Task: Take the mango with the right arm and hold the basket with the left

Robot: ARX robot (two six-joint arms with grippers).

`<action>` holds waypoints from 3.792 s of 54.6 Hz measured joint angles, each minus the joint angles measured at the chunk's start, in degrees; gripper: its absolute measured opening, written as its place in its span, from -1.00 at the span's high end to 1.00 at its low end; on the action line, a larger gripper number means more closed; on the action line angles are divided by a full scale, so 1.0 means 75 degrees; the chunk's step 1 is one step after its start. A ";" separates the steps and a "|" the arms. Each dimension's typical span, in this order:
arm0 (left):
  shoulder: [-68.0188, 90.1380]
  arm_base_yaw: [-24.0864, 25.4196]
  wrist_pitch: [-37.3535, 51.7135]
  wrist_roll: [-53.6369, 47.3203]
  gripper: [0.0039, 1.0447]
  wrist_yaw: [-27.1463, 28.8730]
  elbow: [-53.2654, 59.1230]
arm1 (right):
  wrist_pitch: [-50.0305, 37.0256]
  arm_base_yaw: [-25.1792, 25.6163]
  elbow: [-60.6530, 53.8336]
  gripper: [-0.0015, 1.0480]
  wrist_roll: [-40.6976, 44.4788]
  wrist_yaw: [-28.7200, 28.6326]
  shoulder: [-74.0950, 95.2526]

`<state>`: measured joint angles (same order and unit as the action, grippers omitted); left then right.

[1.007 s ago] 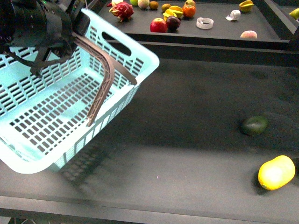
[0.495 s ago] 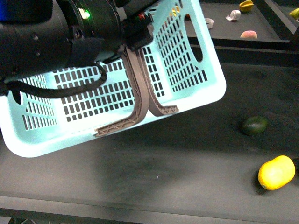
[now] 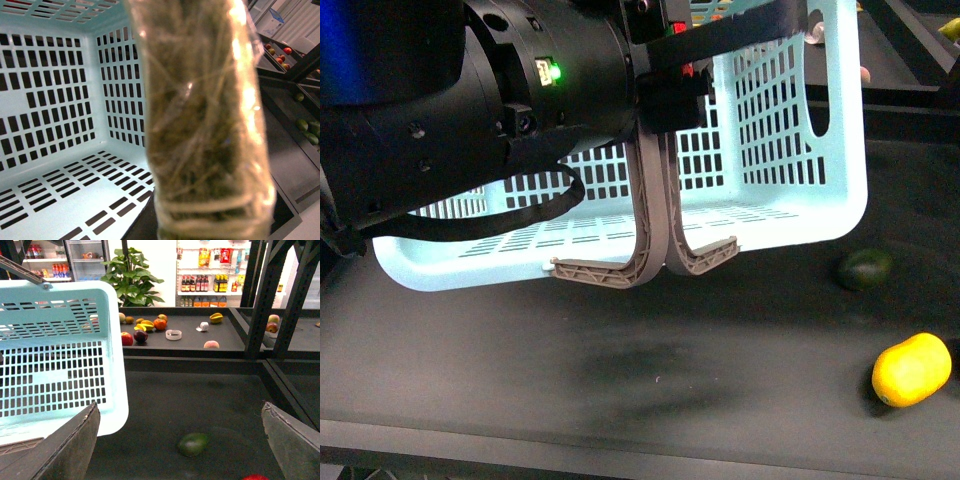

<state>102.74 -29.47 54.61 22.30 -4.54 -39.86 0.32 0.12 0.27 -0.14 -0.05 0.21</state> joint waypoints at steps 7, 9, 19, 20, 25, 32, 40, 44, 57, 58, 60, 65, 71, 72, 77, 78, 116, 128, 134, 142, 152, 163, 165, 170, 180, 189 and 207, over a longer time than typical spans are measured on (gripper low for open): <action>0.0137 0.0015 0.0029 0.0000 0.92 0.0000 0.0000 | 0.0000 0.0000 0.0000 -0.84 0.0000 -0.0003 0.0000; 0.0149 0.0015 0.0029 -0.0003 0.92 0.0006 0.0000 | 0.0000 0.0000 0.0000 -0.84 0.0000 0.0000 0.0000; 0.0152 0.0015 0.0070 -0.0058 0.92 -0.0026 0.0000 | 0.0000 0.0000 0.0000 -0.84 0.0000 -0.0003 0.0000; 0.0152 0.0015 0.0055 -0.0058 0.92 -0.0020 0.0000 | 0.0000 0.0000 0.0000 -0.84 0.0000 -0.0003 0.0000; 0.0128 0.0029 -0.0140 -0.0061 0.92 0.0122 -0.0003 | 0.0000 0.0000 0.0000 -0.84 0.0000 0.0000 0.0000; 0.0125 0.0032 -0.0184 -0.0020 0.92 0.0152 0.0000 | 0.0000 0.0000 0.0000 -0.84 0.0000 0.0000 0.0000; 0.0099 0.0067 -0.0184 -0.0029 0.92 0.0242 0.0000 | 0.0000 0.0000 0.0000 -0.84 0.0000 -0.0003 0.0000; 0.0087 0.0087 -0.0184 -0.0026 0.92 0.0256 0.0000 | 0.0000 0.0000 0.0000 -0.84 0.0000 -0.0003 0.0000; 0.0085 0.0096 -0.0184 -0.0026 0.92 0.0245 0.0000 | 0.0000 0.0000 0.0000 -0.84 0.0000 0.0000 0.0000; 0.0085 0.0093 -0.0184 -0.0026 0.92 0.0239 0.0000 | 0.0000 0.0000 0.0000 -0.84 0.0000 0.0000 0.0000; 0.0085 0.0093 -0.0184 -0.0029 0.92 0.0227 0.0000 | 0.0000 0.0000 0.0000 -0.84 0.0000 0.0000 0.0000; 0.0085 0.0093 -0.0184 -0.0026 0.92 0.0204 0.0000 | 0.0000 0.0000 0.0000 -0.84 0.0000 0.0000 0.0000; 0.0085 0.0093 -0.0184 -0.0029 0.92 0.0210 0.0000 | 0.0000 0.0000 0.0000 -0.84 0.0000 -0.0003 0.0000; 0.0085 0.0093 -0.0184 -0.0029 0.92 0.0210 0.0000 | 0.0000 0.0000 0.0000 -0.84 0.0000 0.0000 0.0000; 0.0085 0.0093 -0.0184 -0.0026 0.92 0.0227 0.0000 | 0.0000 0.0000 0.0000 -0.84 0.0000 0.0000 0.0000; 0.0085 0.0093 -0.0184 -0.0026 0.92 0.0230 0.0000 | 0.0000 0.0000 0.0000 -0.84 0.0000 -0.0003 0.0000; 0.0082 0.0093 -0.0184 -0.0026 0.92 0.0227 0.0000 | -0.4945 0.1084 0.0638 -0.84 -0.0114 -0.1005 0.7466; 0.0082 0.0093 -0.0184 -0.0029 0.92 0.0239 0.0000 | -0.6091 0.1498 0.1241 -0.84 0.0694 -0.1530 1.0284; 0.0082 0.0093 -0.0184 -0.0026 0.92 0.0233 0.0000 | -0.6094 0.1553 0.1542 -0.84 0.1125 -0.1821 1.1240; 0.0082 0.0093 -0.0184 -0.0029 0.92 0.0224 0.0000 | -0.5971 0.1550 0.2090 -0.84 0.2078 -0.2192 1.2569; 0.0082 0.0093 -0.0184 -0.0029 0.92 0.0224 0.0000 | -0.5438 0.1527 0.2841 -0.84 0.3258 -0.2422 1.3729; 0.0082 0.0093 -0.0184 -0.0029 0.92 0.0233 0.0000 | -0.4913 0.1501 0.3724 -0.84 0.5100 -0.2352 1.4965; 0.0082 0.0093 -0.0184 -0.0026 0.92 0.0236 0.0000 | -0.4762 0.1507 0.3949 -0.84 0.5814 -0.2285 1.5309; 0.0082 0.0093 -0.0184 -0.0026 0.92 0.0230 0.0000 | -0.4389 0.1559 0.4368 -0.84 0.7192 -0.2069 1.5973; 0.0082 0.0093 -0.0184 -0.0029 0.92 0.0227 0.0000 | -0.3707 0.1734 0.5053 -0.84 0.9305 -0.1658 1.6850; 0.0082 0.0093 -0.0184 -0.0029 0.92 0.0230 0.0000 | -0.3436 0.1830 0.5502 -0.84 1.0075 -0.1515 1.7258; 0.0082 0.0093 -0.0184 -0.0029 0.92 0.0230 0.0000 | -0.2830 0.1993 0.6379 -0.84 1.1584 -0.0991 1.8098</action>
<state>103.35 -28.77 53.23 22.09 -2.81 -39.86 -20.91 15.07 48.12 86.74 -7.49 135.94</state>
